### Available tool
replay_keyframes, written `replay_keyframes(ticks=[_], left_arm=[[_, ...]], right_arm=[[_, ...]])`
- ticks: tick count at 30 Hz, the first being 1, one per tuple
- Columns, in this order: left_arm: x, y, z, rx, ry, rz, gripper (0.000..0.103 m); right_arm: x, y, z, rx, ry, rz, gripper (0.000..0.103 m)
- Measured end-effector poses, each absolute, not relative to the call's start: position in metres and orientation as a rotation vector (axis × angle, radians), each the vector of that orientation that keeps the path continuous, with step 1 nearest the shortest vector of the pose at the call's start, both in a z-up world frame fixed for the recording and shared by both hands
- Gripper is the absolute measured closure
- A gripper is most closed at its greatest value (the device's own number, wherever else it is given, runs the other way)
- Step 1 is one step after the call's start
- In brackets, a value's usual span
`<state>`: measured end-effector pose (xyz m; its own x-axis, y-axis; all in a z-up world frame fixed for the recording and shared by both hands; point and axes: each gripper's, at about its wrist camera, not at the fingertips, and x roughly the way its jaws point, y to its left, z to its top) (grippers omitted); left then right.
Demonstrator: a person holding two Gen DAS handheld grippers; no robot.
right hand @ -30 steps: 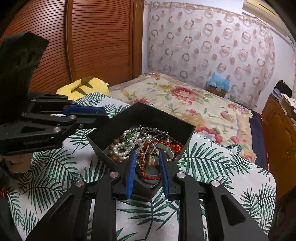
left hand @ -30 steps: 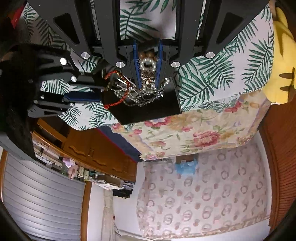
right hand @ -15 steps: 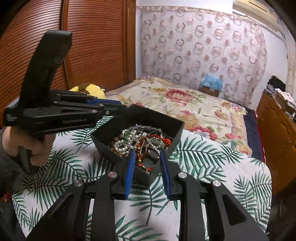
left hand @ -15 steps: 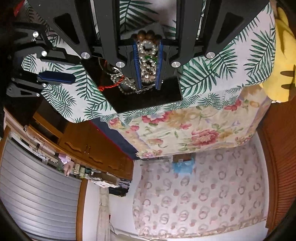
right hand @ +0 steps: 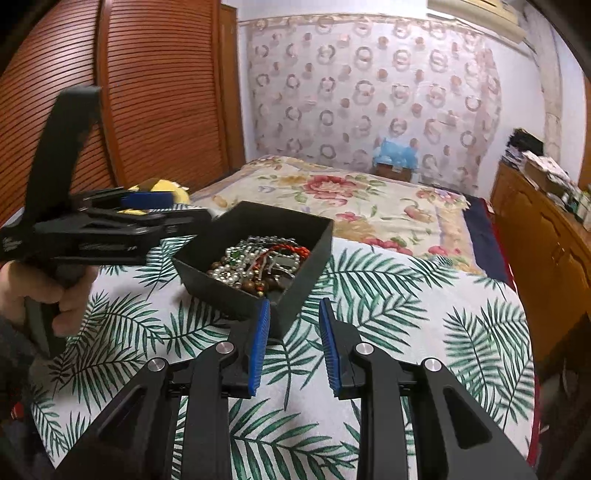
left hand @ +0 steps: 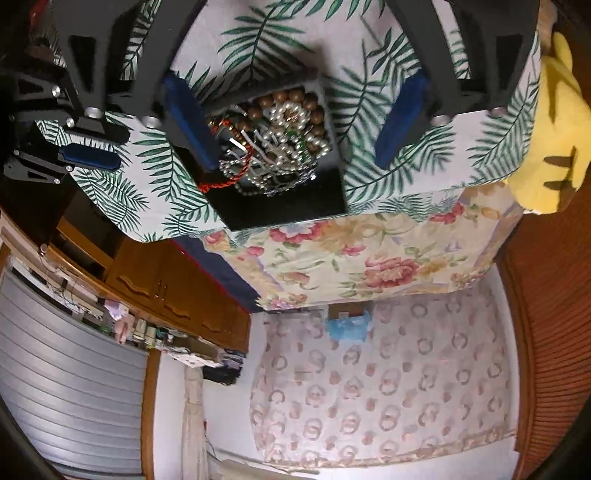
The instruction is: Organize jewelry
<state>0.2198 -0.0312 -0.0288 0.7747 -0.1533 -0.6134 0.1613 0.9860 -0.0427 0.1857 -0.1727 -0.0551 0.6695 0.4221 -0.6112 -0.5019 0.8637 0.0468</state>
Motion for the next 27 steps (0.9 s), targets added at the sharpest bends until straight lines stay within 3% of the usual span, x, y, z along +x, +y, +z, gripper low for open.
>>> replay_keyframes(ticks=[2,5,13,27], left_arm=[[0.211,-0.028,-0.027,0.015,0.657,-0.137,0.008],[0.197,-0.022,-0.026,0.01,0.652,-0.118,0.008],[0.164,-0.014,-0.017,-0.018,0.644,-0.09,0.008],[0.087,-0.016,0.013,0.004,0.567,-0.043,0.008]], right_arm=[[0.185,-0.176,-0.056,-0.11,0.653,0.494,0.051],[0.183,-0.178,-0.056,-0.083,0.642,0.458,0.031],[0.166,-0.172,-0.046,-0.07,0.588,0.403,0.004],[0.096,-0.185,0.004,0.013,0.441,0.348,0.003]])
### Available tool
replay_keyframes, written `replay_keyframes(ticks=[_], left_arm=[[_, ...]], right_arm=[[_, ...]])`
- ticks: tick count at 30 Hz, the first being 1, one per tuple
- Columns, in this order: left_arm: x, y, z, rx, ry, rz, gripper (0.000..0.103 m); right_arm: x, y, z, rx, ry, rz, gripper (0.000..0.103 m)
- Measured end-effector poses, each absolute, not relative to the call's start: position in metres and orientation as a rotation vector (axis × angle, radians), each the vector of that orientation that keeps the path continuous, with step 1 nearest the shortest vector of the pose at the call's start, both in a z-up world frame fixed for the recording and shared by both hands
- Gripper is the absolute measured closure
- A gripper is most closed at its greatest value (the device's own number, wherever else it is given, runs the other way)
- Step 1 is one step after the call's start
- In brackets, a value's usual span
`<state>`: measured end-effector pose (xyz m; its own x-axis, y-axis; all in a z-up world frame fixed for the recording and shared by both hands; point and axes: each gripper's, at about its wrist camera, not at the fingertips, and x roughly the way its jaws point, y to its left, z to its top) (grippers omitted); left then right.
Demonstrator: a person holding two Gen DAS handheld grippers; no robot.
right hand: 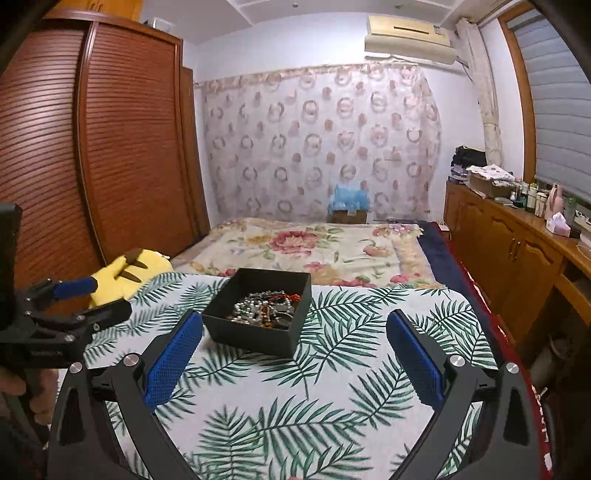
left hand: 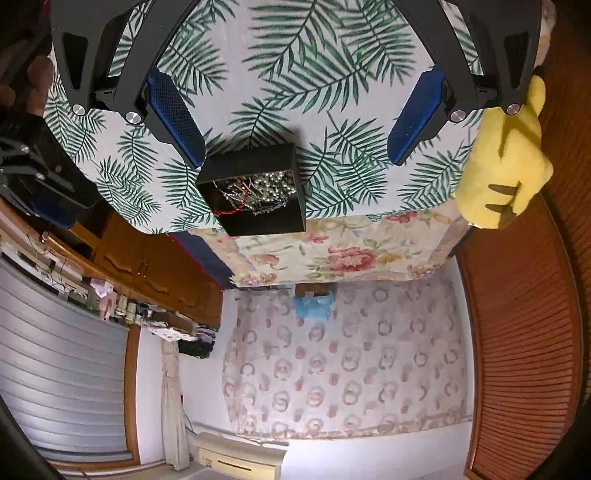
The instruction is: Organize jewelry
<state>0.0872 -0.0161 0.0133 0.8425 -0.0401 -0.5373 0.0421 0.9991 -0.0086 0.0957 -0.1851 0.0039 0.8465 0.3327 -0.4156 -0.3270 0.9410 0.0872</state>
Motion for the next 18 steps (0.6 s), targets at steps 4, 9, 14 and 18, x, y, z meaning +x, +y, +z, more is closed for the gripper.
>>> replay_keyframes(ticks=[4,9,14,18], left_arm=[[0.073,-0.017,0.02,0.0,0.536,-0.049,0.008],[0.071,-0.021,0.024,0.0,0.522,-0.049,0.008],[0.07,-0.022,0.023,-0.002,0.524,-0.049,0.008],[0.069,-0.022,0.023,-0.003,0.523,-0.049,0.008]], right_arm=[[0.084,-0.19,0.007,0.023,0.431,0.345,0.003],[0.077,-0.194,0.007,0.025,0.423,0.333,0.003],[0.077,-0.195,0.003,0.027,0.425,0.328,0.003],[0.076,-0.196,0.002,0.026,0.422,0.32,0.003]])
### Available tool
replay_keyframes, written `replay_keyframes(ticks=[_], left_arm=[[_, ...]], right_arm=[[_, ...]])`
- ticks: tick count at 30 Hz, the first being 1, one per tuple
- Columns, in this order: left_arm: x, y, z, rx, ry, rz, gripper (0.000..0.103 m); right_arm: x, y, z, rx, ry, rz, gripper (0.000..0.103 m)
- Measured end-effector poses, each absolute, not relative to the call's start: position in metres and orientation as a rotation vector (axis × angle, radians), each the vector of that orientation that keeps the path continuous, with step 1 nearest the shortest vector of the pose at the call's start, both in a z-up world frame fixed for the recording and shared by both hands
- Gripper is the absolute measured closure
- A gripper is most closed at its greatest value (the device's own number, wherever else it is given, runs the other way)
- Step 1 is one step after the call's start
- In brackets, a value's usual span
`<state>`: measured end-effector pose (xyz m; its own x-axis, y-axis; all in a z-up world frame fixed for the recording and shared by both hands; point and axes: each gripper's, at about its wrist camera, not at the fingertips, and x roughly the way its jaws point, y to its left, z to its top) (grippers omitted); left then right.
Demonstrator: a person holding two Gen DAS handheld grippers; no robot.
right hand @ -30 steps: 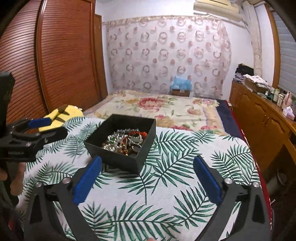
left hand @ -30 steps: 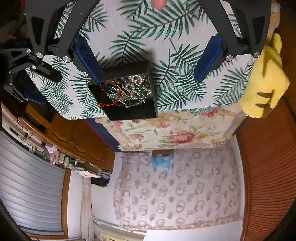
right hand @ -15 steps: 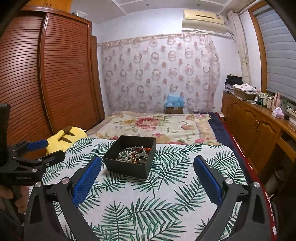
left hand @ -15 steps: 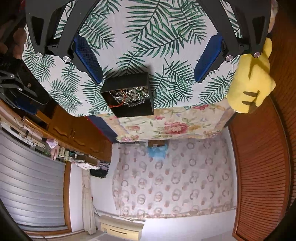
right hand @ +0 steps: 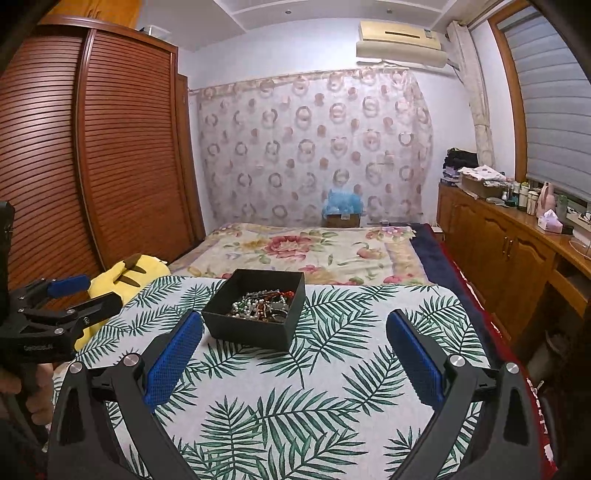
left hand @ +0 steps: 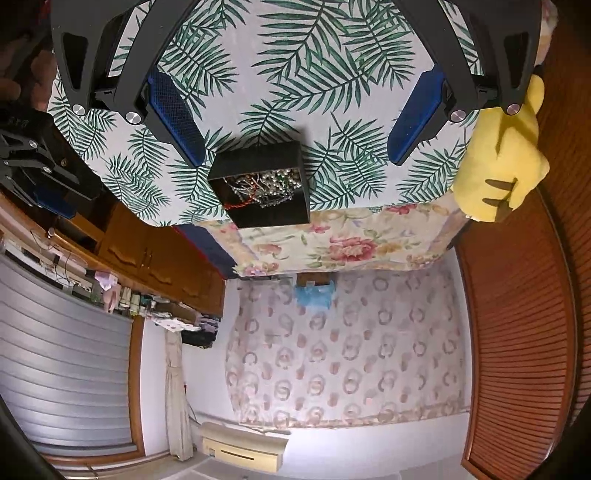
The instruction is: Organize jewelry
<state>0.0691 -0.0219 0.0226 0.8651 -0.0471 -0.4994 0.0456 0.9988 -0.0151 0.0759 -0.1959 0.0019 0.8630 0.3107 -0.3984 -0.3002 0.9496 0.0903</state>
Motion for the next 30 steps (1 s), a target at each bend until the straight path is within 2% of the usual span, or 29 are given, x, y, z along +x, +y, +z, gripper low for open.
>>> replay_keyframes(ticks=[30], left_arm=[[0.0615,-0.0249,0.0232,0.013,0.509,-0.055,0.008]], right_arm=[[0.0788,-0.1917,-0.0013,0.024,0.428,0.307,0.003]])
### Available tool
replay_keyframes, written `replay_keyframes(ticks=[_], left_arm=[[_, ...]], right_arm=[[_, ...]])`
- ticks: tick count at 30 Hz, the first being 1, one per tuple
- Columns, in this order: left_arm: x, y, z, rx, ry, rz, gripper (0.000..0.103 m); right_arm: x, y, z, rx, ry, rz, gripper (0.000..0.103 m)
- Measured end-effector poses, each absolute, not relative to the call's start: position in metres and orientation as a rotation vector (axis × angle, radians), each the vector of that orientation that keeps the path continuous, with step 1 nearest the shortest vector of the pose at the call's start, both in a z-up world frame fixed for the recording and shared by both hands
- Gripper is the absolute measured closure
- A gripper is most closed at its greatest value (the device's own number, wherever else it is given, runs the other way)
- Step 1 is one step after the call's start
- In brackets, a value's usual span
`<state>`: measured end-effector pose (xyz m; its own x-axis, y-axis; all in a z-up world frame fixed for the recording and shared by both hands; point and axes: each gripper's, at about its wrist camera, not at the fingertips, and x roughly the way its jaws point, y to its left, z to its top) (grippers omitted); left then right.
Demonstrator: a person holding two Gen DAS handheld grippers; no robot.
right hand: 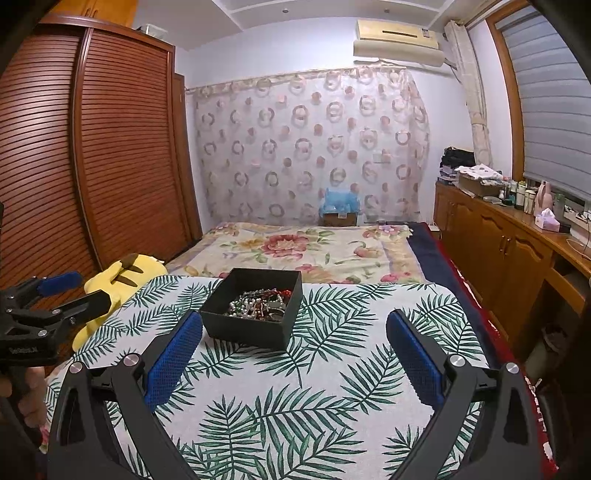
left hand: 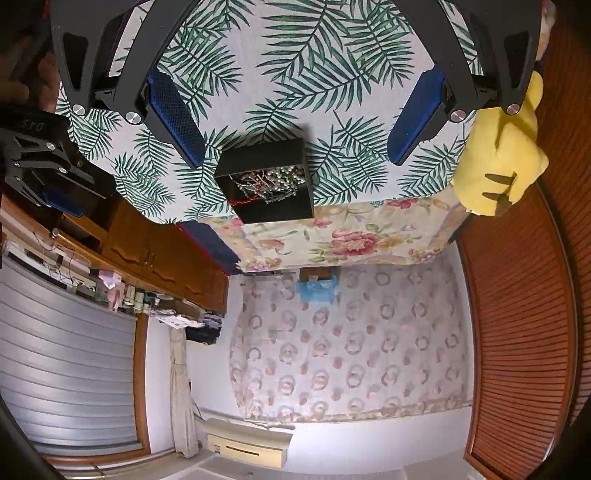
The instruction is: Organize jewelry
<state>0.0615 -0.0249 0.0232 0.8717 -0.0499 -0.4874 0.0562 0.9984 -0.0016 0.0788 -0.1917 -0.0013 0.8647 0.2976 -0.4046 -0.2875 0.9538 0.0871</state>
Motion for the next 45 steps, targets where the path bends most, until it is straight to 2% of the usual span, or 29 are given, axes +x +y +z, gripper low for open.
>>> replay_keyframes(ticks=[45], left_arm=[[0.0593,-0.0265,0.0268,0.011,0.507,-0.051,0.008]], right_arm=[[0.077,-0.1915,0.0,0.031,0.422,0.307,0.003]])
